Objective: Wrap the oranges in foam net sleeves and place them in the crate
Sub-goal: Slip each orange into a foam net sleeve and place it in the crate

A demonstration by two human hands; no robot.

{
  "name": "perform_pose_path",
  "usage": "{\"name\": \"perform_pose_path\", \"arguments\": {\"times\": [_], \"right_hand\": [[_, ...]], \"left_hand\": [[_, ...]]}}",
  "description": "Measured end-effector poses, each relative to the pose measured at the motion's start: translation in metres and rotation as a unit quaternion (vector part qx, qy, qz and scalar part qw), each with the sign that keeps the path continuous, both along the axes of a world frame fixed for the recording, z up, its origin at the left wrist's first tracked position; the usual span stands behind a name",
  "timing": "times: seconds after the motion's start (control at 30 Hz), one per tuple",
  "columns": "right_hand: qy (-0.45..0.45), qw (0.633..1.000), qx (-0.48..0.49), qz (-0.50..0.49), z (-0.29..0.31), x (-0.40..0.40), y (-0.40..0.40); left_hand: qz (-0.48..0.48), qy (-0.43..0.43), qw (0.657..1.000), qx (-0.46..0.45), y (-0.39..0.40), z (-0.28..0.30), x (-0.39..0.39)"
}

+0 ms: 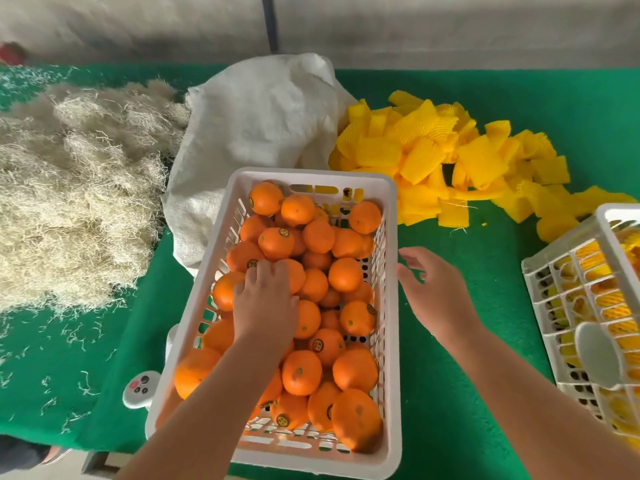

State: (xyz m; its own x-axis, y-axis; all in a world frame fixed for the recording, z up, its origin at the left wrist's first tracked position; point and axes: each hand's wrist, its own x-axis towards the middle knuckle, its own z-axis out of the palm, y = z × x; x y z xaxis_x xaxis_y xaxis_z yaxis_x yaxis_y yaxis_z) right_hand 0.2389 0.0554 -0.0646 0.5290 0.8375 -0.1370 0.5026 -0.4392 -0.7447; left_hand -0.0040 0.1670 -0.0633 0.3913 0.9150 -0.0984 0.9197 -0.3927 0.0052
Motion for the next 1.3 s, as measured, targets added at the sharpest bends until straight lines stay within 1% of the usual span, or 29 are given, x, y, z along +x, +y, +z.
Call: {"name": "perform_pose_path", "arguments": {"times": [0.13,0.2,0.3,0.4,0.47,0.5,0.53,0.57,0.6,0.63,0.67,0.7,0.73,0.77,0.8,0.83,0.87,0.9,1.03,1.07,1.17,1.2,1.3], "right_hand": [[0.012,1.000,0.007,-0.009,0.000,-0.004,0.003],[0.022,1.000,0.012,-0.011,0.000,-0.006,0.003],[0.038,0.999,0.019,-0.011,0.000,-0.006,0.003],[0.044,0.999,0.021,-0.014,-0.003,-0.003,0.000],[0.048,0.998,0.023,-0.022,-0.006,0.001,-0.005],[0.051,0.998,0.024,-0.025,-0.006,0.004,-0.007],[0.054,0.998,0.024,-0.027,-0.006,0.007,-0.008],[0.058,0.998,0.025,-0.028,-0.007,0.011,-0.009],[0.063,0.997,0.026,-0.031,-0.008,0.015,-0.011],[0.066,0.997,0.028,-0.038,-0.009,0.020,-0.014],[0.070,0.996,0.028,-0.045,-0.011,0.026,-0.018],[0.076,0.995,0.028,-0.051,-0.013,0.032,-0.022],[0.085,0.994,0.029,-0.056,-0.014,0.038,-0.025],[0.093,0.993,0.028,-0.060,-0.016,0.044,-0.028],[0.099,0.993,0.027,-0.065,-0.017,0.050,-0.029],[0.103,0.992,0.028,-0.070,-0.020,0.056,-0.031],[0.105,0.991,0.029,-0.076,-0.024,0.062,-0.031],[0.107,0.990,0.028,-0.082,-0.029,0.068,-0.031],[0.111,0.990,0.006,-0.084,-0.050,0.089,-0.028],[0.109,0.991,0.000,-0.081,-0.055,0.093,-0.025],[0.104,0.992,-0.017,-0.063,-0.069,0.106,-0.014],[0.101,0.993,-0.020,-0.057,-0.073,0.109,-0.010],[0.086,0.995,-0.031,-0.042,-0.084,0.117,0.005]], "left_hand": [[-0.028,0.062,0.998,0.007,0.011,-0.004,0.003],[-0.045,0.075,0.996,0.011,0.014,-0.005,0.005],[-0.049,0.074,0.996,0.021,0.018,-0.008,0.006],[-0.051,0.050,0.997,0.039,0.021,-0.008,0.001],[-0.035,0.007,0.999,0.036,0.021,-0.005,-0.005],[-0.020,-0.040,0.999,0.026,0.020,-0.003,-0.009],[0.006,-0.108,0.994,0.010,0.019,0.001,-0.014],[0.042,-0.187,0.982,-0.008,0.017,0.005,-0.018],[0.081,-0.263,0.961,-0.029,0.014,0.010,-0.022],[0.118,-0.333,0.934,-0.060,0.009,0.015,-0.024],[0.152,-0.416,0.890,-0.113,0.002,0.020,-0.024],[0.188,-0.515,0.814,-0.192,-0.005,0.023,-0.021],[0.216,-0.606,0.710,-0.287,-0.012,0.024,-0.016],[0.235,-0.667,0.602,-0.370,-0.018,0.025,-0.010],[0.245,-0.701,0.516,-0.427,-0.023,0.026,-0.005],[0.257,-0.715,0.456,-0.464,-0.027,0.027,-0.001],[0.261,-0.716,0.422,-0.491,-0.030,0.028,0.003],[0.258,-0.713,0.406,-0.511,-0.033,0.029,0.007],[0.238,-0.708,0.382,-0.543,-0.046,0.032,0.020],[0.236,-0.713,0.386,-0.536,-0.050,0.032,0.025],[0.227,-0.724,0.420,-0.498,-0.061,0.034,0.035],[0.229,-0.724,0.417,-0.500,-0.064,0.034,0.037],[0.239,-0.722,0.375,-0.530,-0.075,0.034,0.038]]}}
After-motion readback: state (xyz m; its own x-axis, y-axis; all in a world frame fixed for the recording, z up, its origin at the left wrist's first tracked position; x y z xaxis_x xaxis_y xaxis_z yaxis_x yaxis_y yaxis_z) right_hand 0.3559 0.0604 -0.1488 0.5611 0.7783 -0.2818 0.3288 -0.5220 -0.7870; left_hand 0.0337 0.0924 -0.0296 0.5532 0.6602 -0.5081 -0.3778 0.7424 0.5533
